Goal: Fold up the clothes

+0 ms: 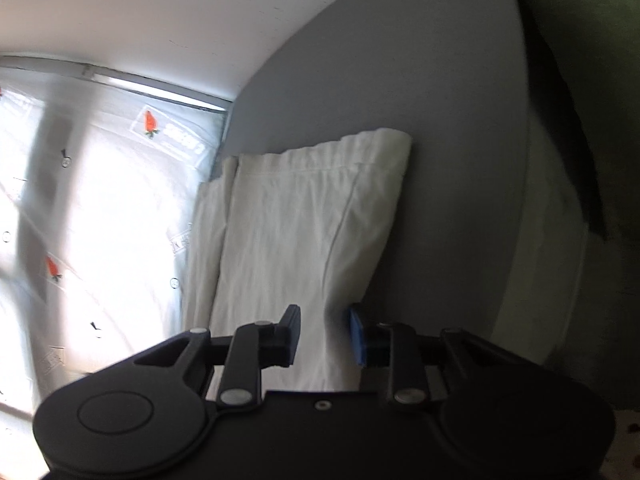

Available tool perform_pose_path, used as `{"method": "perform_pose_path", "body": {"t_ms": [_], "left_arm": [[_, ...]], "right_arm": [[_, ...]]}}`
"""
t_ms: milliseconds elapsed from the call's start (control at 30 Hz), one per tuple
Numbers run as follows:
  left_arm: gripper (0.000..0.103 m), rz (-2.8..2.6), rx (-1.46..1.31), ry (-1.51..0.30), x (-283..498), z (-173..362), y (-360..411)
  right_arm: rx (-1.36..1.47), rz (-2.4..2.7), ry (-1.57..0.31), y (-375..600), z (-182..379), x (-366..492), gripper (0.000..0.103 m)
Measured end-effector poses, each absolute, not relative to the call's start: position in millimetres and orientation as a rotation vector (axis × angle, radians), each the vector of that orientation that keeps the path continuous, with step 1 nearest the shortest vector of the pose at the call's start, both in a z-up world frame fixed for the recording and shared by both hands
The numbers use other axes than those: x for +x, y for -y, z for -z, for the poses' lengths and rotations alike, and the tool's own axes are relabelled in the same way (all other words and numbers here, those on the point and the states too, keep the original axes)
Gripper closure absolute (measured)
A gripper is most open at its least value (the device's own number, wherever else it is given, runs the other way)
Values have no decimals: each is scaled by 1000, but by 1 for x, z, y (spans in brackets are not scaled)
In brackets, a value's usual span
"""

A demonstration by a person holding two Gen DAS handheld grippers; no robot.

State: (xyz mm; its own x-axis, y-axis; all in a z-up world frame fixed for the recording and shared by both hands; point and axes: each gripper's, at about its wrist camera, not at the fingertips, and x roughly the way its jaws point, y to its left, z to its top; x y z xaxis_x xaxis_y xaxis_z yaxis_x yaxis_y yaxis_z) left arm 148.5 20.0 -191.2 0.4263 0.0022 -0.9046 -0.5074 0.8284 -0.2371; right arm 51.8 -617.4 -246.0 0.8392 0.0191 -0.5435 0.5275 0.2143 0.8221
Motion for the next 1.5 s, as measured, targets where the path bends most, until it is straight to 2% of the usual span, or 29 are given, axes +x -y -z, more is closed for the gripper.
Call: {"method": "perform_pose_path", "body": {"t_ms": [167,233,333,433,600,700,933,1033,1267,1333,1367,1400,1433,1500], "left_arm": [[58,-383,-659,-1043,129,186,-56],[74,-411,-673,-1028,123,184,-69],[79,-438,-739,-1005,115,185,-92],[79,-479,-823,-966,106,188,-111],[74,-551,-801,-967,110,193,-126],[64,-546,-792,-975,116,196,-130],[63,-551,-761,-984,116,193,-142],[51,-618,-739,-973,114,192,-149],[47,-579,-816,-986,124,215,-147],[44,-594,-791,-982,128,216,-142],[45,-597,-776,-980,130,216,-139],[49,-597,-764,-978,132,215,-138],[69,-590,-760,-972,133,215,-137],[89,-584,-780,-953,135,212,-138]], "right_arm": [[1312,409,-521,614,247,59,75],[1303,422,-534,612,246,63,75],[1319,432,-524,611,250,57,75],[1328,455,-515,608,251,60,75],[1333,496,-506,604,250,64,75],[1326,515,-509,602,250,67,74],[1313,548,-516,600,250,73,70],[1316,557,-507,600,256,74,69],[1342,576,-474,601,270,77,67],[1325,586,-478,600,273,79,70],[1316,594,-482,600,278,80,81],[1314,598,-481,600,283,80,94],[1322,602,-472,601,288,80,95],[1331,586,-423,601,290,79,98]]}}
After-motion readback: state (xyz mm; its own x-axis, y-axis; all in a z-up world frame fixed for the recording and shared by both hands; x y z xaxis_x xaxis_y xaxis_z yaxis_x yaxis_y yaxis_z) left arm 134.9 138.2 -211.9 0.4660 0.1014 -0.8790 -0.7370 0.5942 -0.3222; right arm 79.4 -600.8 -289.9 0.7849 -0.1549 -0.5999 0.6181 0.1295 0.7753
